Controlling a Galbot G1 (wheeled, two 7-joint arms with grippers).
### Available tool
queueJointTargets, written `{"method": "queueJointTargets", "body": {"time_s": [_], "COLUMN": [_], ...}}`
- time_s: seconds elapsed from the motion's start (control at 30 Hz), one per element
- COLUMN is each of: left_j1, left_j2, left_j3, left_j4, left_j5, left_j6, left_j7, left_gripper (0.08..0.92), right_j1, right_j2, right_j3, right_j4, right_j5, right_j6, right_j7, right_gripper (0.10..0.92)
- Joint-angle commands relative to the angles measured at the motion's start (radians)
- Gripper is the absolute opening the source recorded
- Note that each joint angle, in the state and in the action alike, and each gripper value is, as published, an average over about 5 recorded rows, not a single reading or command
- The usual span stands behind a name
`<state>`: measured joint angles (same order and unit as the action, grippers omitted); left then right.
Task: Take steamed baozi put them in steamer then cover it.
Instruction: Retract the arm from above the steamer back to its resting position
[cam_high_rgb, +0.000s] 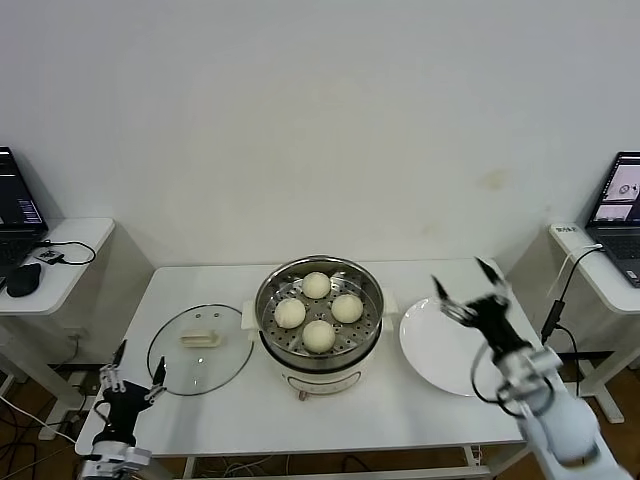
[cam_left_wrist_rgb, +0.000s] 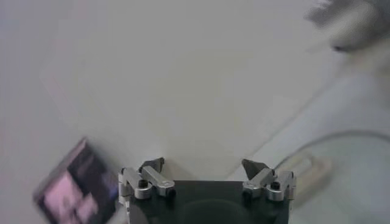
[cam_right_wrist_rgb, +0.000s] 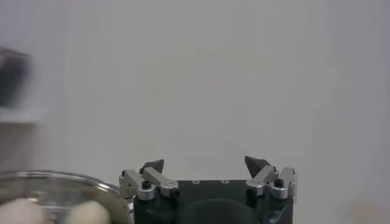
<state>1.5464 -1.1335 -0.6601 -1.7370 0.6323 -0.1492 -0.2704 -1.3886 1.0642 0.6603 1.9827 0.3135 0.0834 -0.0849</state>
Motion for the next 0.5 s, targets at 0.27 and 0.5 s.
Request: {"method": "queueJointTargets", "body": {"time_s": [0.27,0.5], "left_j1": [-0.235,-0.329], "left_j2": [0.086,0.100], "left_j3": [0.124,0.175], "left_j4": [0.213,0.289], "left_j5": [0.599,0.582], "left_j6": [-0.030,-0.027], "left_j7": [0.043,0.057], "left_gripper": [0.823,0.823], "right_j1": [-0.297,-0.307], "right_j2": [0.226,0.241], "right_j3": [0.236,0.242], "right_j4": [0.033,0.038], "right_j5": [-0.051,-0.047], "right_j6": [0.145,0.142], "right_j7": [0.022,0.022], "right_gripper": [0.823,0.823]}}
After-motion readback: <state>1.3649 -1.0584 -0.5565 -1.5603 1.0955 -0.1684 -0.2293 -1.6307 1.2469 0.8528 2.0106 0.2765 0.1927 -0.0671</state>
